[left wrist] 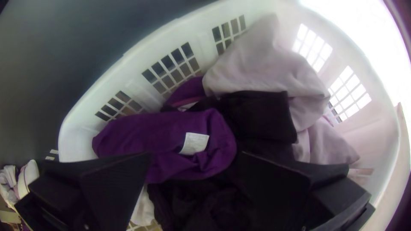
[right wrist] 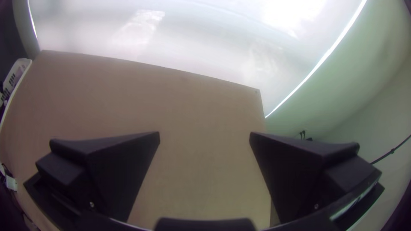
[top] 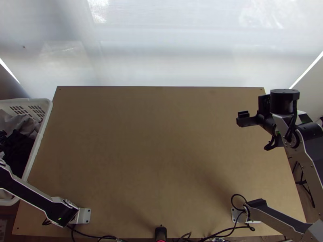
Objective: Fold the t-shirt
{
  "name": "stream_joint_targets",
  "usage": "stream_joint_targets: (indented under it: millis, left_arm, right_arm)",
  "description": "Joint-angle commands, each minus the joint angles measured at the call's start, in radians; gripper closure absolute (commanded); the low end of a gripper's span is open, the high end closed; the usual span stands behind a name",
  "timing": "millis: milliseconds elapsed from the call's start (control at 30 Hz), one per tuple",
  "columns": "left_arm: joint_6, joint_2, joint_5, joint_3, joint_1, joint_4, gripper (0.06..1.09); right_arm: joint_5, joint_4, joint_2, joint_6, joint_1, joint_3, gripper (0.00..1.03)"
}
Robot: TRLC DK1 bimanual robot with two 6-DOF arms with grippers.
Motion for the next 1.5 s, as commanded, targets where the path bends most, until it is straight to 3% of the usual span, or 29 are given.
stream_joint_targets:
  millis: [0,333,433,500,633,700,833,967,1367,1467]
  left_arm:
    - [-0.001,0.164,-0.008,0.077,0.000,0.011,0.10]
    - [-0.012,0.277,-0.047,0.156,-0.033,0.003,0.12]
    - [-0.012,0.283,-0.047,0.170,-0.042,0.002,0.17]
    - [-0.013,0.291,-0.047,0.184,-0.046,-0.003,0.28]
    - [-0.009,0.313,-0.054,0.205,-0.049,-0.024,0.32]
    - [-0.001,0.323,-0.057,0.209,-0.048,-0.024,0.39]
    - [-0.001,0.348,-0.057,0.225,-0.034,-0.029,0.78]
    - [0.004,0.366,-0.057,0.253,-0.022,-0.049,1.05]
    - [-0.113,0.006,0.015,0.253,-0.029,-0.219,1.05]
    - [-0.119,-0.148,0.097,0.253,-0.039,-0.274,1.05]
  right_arm:
    - [0.001,-0.032,-0.006,-0.017,0.007,-0.006,0.05]
    - [0.004,-0.078,-0.022,-0.024,0.007,-0.006,0.05]
    - [0.004,-0.087,-0.037,-0.024,0.002,-0.015,0.05]
    - [0.004,-0.092,-0.046,-0.024,0.002,-0.025,0.05]
    - [0.004,-0.093,-0.066,-0.024,-0.001,-0.041,0.05]
    - [0.004,-0.097,-0.071,-0.026,-0.002,-0.041,0.05]
    - [0.004,-0.103,-0.077,-0.026,-0.002,-0.040,0.05]
    - [0.004,-0.106,-0.081,-0.032,-0.004,-0.051,0.05]
    - [0.004,-0.083,-0.088,-0.043,0.001,-0.077,0.05]
    - [0.004,-0.075,-0.088,-0.043,0.002,-0.060,0.05]
